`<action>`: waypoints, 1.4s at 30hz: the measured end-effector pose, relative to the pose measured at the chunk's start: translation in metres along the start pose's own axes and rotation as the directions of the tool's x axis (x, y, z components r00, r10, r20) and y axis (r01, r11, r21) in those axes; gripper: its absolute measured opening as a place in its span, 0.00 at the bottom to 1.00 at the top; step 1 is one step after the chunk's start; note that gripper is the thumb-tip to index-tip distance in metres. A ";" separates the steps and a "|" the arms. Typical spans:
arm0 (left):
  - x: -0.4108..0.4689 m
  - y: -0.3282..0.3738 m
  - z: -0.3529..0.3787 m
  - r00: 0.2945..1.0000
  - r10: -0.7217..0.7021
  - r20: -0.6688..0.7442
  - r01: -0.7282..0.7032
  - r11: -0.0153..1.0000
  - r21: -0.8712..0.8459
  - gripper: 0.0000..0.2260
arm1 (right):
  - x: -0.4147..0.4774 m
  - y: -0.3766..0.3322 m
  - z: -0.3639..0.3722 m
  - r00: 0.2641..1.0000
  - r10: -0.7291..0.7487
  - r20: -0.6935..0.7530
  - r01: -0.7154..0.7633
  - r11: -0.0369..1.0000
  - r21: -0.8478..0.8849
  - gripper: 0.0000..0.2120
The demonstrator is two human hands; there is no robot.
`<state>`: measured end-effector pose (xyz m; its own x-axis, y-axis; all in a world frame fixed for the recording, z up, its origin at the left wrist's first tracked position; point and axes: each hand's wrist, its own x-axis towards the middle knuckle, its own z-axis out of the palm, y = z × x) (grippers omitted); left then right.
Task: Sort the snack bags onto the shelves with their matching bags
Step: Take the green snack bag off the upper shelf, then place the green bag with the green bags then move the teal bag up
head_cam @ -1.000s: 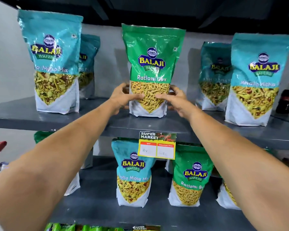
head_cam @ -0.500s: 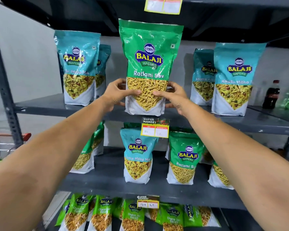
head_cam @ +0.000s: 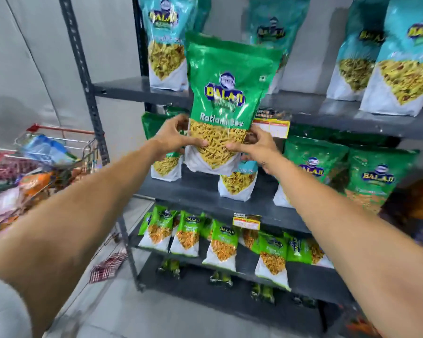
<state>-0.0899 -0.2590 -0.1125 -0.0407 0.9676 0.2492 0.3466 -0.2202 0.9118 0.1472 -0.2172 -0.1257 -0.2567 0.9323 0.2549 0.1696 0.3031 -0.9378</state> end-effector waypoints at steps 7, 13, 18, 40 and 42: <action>0.022 -0.121 -0.017 0.993 -0.112 0.019 0.109 0.987 0.115 0.52 | 0.024 0.092 0.067 0.995 0.100 -0.027 -0.102 0.988 -0.117 0.32; 0.061 -0.171 -0.015 0.986 -0.164 -0.023 0.166 0.974 0.154 0.31 | 0.078 0.147 0.107 0.984 0.167 -0.060 -0.174 0.977 -0.126 0.34; 0.104 -0.211 -0.018 0.987 -0.152 -0.057 0.158 0.980 0.119 0.28 | 0.129 0.187 0.128 0.976 0.196 -0.099 -0.209 0.967 -0.144 0.41; 0.065 -0.292 0.053 0.922 -0.325 -0.211 0.380 0.866 0.326 0.15 | 0.061 0.255 0.107 0.988 0.110 -0.109 -0.144 0.913 -0.381 0.23; 0.063 -0.287 0.079 0.950 -0.288 -0.123 0.313 0.897 0.311 0.14 | 0.038 0.267 0.087 0.982 0.124 -0.144 -0.172 0.901 -0.399 0.20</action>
<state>-0.1183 -0.1256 -0.3840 -0.2534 0.9673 0.0139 0.5900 0.1432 0.7946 0.0997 -0.1182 -0.3868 -0.0944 0.9813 0.1680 0.5767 0.1914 -0.7942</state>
